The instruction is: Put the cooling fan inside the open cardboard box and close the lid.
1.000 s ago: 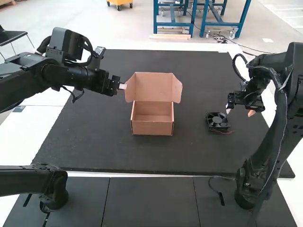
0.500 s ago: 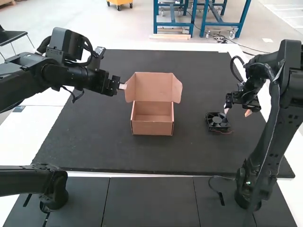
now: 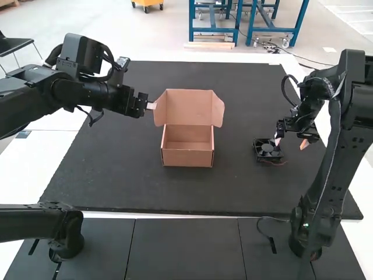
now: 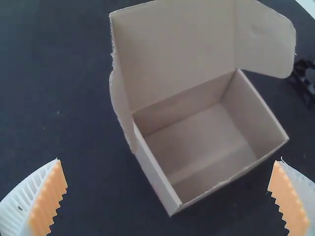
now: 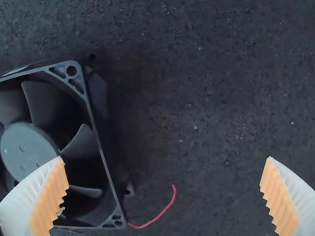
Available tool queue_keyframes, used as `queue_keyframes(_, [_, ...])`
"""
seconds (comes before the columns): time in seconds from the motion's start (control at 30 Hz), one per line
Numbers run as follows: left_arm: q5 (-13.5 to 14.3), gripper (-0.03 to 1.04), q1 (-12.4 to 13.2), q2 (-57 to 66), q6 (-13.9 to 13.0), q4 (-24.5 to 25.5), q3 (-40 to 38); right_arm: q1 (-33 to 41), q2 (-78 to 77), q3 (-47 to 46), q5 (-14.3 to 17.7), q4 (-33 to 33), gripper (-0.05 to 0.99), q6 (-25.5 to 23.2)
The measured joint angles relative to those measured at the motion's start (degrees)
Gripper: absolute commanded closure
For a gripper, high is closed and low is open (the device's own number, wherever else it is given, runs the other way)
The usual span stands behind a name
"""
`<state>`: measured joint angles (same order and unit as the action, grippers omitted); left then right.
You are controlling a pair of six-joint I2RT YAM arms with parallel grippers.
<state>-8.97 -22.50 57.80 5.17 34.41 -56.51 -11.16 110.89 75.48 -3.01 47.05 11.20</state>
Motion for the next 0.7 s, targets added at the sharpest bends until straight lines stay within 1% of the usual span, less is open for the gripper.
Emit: queue_keyframes(0.7, [0.00, 0.04, 0.00, -0.02, 0.24, -1.14, 0.02, 0.00, 3.21, 0.20, 2.43, 1.31, 0.05, -0.04])
